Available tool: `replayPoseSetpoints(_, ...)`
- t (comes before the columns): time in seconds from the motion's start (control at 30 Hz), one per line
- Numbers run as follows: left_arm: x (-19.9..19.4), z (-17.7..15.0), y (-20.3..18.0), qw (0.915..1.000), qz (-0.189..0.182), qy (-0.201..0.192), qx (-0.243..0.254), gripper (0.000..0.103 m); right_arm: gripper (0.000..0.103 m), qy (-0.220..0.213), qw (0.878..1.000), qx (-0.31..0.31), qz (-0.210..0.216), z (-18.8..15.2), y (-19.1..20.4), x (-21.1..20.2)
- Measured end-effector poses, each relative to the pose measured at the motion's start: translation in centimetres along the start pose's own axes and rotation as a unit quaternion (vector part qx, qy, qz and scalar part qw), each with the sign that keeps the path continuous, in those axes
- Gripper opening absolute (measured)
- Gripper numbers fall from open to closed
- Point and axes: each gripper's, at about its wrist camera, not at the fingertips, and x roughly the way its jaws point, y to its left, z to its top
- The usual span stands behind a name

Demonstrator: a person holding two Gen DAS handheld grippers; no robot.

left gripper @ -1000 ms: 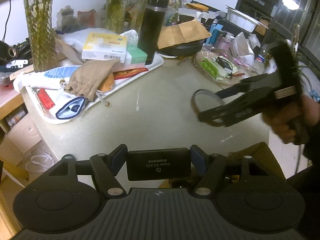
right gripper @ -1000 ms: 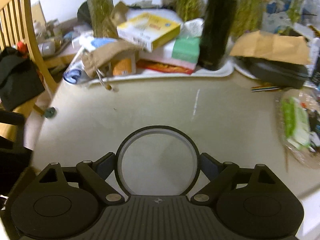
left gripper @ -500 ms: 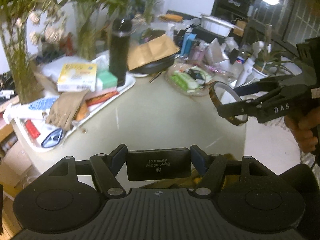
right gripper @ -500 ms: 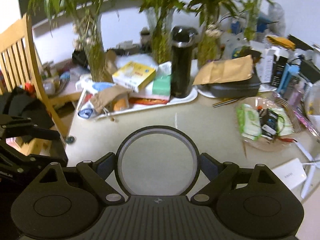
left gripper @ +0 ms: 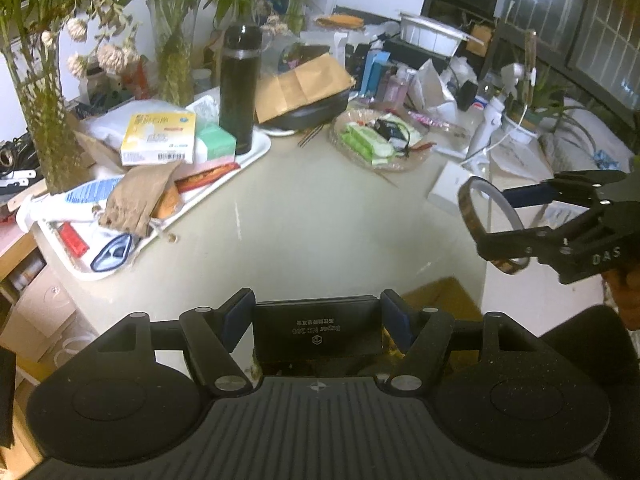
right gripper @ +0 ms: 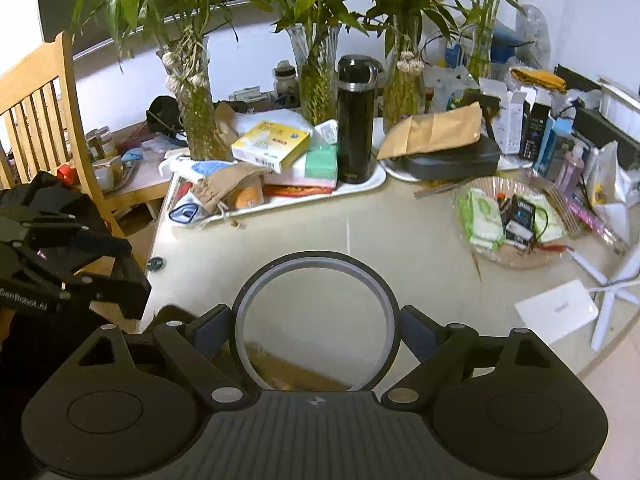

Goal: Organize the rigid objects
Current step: 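Carry the black box and amber ring over the cardboard box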

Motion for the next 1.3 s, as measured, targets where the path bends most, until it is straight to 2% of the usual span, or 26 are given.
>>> replayPoseSetpoints(0.43, 1.3, -2.3, 0.3, 0.9989, -0.004, 0.047, -0.006, 0.068, 0.091, 0.010, 1.000, 0.013, 0.008, -3.7, 1.2, -0.4)
replayPoseSetpoints(0.67, 2.5, -2.0, 0.1, 0.9979, -0.011, 0.063, -0.011, 0.068, 0.091, 0.017, 1.000, 0.008, 0.008, -4.4, 1.6, -0.2)
replayPoseSetpoints(0.9, 4.0, -1.2, 1.1, 0.9935, -0.044, 0.082, -0.066, 0.068, 0.091, 0.017, 1.000, 0.012, 0.006, -4.9, 1.6, -0.3)
replayPoseSetpoints(0.97, 4.2, -1.1, 1.3, 0.9920, -0.056, 0.082, -0.078, 0.070, 0.091, 0.017, 1.000, 0.012, 0.006, -5.0, 1.7, -0.3)
replayPoseSetpoints(1.03, 4.2, -1.0, 1.4, 0.9911, -0.060, 0.080, -0.088, 0.080, 0.091, 0.018, 1.000, 0.014, 0.005, -5.2, 1.6, -0.4)
replayPoseSetpoints(1.13, 3.8, -0.9, 1.2, 0.9916, -0.064, 0.072, -0.086, 0.080, 0.091, 0.019, 1.000, 0.017, 0.005, -5.5, 1.5, -0.4)
replayPoseSetpoints(1.3, 2.8, -1.3, 1.0, 0.9949, -0.042, 0.060, -0.069, 0.080, 0.091, 0.021, 1.000, 0.022, 0.005, -6.0, 1.4, -0.3)
